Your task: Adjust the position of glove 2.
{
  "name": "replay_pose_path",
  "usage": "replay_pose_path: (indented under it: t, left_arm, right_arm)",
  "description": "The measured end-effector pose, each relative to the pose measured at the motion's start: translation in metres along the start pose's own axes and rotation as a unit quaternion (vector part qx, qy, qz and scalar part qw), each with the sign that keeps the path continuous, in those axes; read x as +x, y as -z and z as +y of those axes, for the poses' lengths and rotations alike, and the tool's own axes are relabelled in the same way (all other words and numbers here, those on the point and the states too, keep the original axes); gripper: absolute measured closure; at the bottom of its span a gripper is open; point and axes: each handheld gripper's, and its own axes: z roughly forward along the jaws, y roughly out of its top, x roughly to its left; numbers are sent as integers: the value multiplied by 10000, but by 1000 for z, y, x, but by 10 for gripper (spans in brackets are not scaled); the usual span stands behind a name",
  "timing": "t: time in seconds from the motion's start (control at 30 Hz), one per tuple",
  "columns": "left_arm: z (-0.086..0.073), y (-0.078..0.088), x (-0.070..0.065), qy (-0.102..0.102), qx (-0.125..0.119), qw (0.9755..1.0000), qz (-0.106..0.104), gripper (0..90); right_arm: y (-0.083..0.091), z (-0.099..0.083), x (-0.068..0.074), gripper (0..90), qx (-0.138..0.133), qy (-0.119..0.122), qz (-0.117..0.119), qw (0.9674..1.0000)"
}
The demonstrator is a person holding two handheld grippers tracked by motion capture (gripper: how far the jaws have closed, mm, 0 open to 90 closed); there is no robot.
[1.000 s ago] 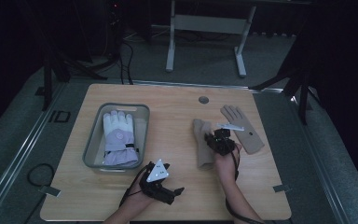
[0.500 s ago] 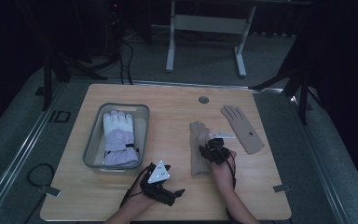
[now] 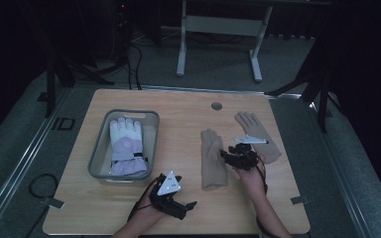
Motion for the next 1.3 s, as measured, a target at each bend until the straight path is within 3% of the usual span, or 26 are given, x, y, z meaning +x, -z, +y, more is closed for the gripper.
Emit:
replay_pose_path:
  t: [0.1, 0.3, 0.6, 0.93, 1.3]
  left_arm:
    - [0, 0, 0, 7, 1, 10000, -2, 17]
    - [0, -1, -1, 26, -29, 10000, -25, 17]
    - [-1, -3, -1, 8, 21, 10000, -43, 17]
    - [-1, -3, -2, -22, 31, 10000, -59, 16]
    - [-1, -3, -4, -36, 26, 9999, -113, 17]
  right_arm:
    - [9, 2, -18, 554, -91, 189, -27, 9998]
    - [28, 7, -54, 557, -150, 280, -272, 9991]
    - [37, 11, -98, 544, 43, 389, -602, 9974]
    - [28, 20, -122, 550, 170, 395, -808, 9958]
    - [13, 28, -144, 540, 298, 339, -870, 9952]
